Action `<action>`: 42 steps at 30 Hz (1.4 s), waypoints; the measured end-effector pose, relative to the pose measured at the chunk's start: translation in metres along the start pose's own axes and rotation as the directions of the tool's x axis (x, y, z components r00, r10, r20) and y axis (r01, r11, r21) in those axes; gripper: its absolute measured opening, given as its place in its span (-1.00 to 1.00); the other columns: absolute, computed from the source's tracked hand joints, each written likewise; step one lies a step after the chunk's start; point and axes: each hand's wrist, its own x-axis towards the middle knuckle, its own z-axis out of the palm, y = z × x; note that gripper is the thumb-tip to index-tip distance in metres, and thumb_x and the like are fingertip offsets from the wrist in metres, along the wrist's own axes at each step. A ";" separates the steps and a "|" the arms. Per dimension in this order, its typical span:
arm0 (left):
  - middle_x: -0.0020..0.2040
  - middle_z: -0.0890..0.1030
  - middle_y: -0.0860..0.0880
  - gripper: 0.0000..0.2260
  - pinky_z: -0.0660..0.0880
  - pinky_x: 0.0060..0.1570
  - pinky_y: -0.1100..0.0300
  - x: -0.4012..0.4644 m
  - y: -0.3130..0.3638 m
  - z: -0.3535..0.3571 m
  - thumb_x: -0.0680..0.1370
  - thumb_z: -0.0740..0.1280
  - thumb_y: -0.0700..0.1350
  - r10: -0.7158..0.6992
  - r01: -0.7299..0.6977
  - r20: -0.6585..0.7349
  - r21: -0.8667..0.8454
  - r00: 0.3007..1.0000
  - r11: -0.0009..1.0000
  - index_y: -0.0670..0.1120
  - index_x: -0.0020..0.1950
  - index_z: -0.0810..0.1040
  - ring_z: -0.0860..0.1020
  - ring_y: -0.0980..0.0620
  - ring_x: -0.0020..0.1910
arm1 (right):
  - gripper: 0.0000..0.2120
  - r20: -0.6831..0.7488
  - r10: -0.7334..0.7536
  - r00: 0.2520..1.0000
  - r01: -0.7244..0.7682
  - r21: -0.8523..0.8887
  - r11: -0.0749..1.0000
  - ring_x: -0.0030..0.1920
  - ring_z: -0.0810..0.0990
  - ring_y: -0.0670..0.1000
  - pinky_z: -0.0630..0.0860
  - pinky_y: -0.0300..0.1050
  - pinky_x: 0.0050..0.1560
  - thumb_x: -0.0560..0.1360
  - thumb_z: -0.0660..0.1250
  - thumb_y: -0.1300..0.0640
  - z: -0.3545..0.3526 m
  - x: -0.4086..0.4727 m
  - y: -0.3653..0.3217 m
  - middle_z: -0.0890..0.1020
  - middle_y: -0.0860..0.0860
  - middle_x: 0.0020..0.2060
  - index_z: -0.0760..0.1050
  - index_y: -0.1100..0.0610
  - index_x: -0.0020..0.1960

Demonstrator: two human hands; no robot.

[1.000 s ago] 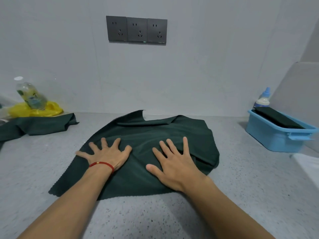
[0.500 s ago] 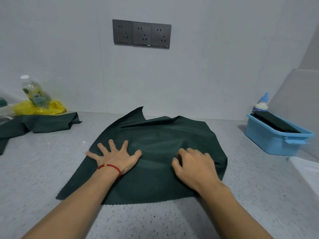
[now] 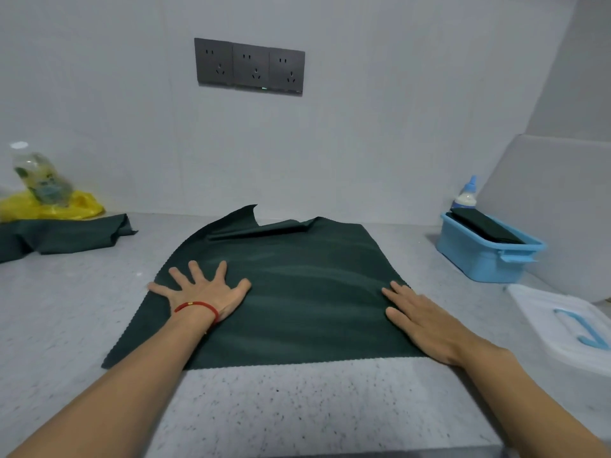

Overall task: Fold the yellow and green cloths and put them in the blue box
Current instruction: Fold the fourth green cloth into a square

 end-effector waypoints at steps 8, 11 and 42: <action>0.65 -0.25 -0.14 -0.18 -0.30 0.35 -0.55 -0.026 0.034 0.003 0.38 -0.20 0.58 0.097 -0.097 0.068 -0.003 0.993 0.995 0.33 0.59 -0.25 -0.26 -0.36 0.58 | -0.42 -0.098 -0.071 0.993 0.062 -0.089 0.994 0.63 -0.02 -0.07 -0.08 0.15 0.61 0.64 -0.12 -0.35 0.006 0.002 -0.049 0.07 -0.15 0.64 0.09 -0.22 0.62; 0.64 -0.26 -0.17 -0.16 -0.29 0.35 -0.55 -0.029 0.037 0.000 0.37 -0.17 0.59 0.055 -0.054 0.096 -0.014 0.994 0.998 0.32 0.60 -0.22 -0.27 -0.35 0.58 | -0.38 -0.050 -0.031 0.998 0.028 -0.060 0.998 0.62 -0.20 -0.14 -0.24 0.12 0.61 0.61 -0.17 -0.40 0.022 0.001 -0.044 -0.10 -0.22 0.64 -0.09 -0.28 0.63; 0.44 0.27 0.15 -0.33 0.07 0.51 -0.32 -0.208 0.037 -0.005 0.47 0.12 0.51 0.834 -0.831 0.032 -0.078 0.551 0.551 0.20 0.48 0.27 0.18 0.12 0.50 | -0.49 0.015 -0.381 0.925 0.381 -0.055 0.923 0.51 0.16 -0.34 0.11 -0.32 0.50 0.56 0.29 -0.24 -0.013 -0.155 -0.024 0.24 -0.38 0.51 0.33 -0.32 0.50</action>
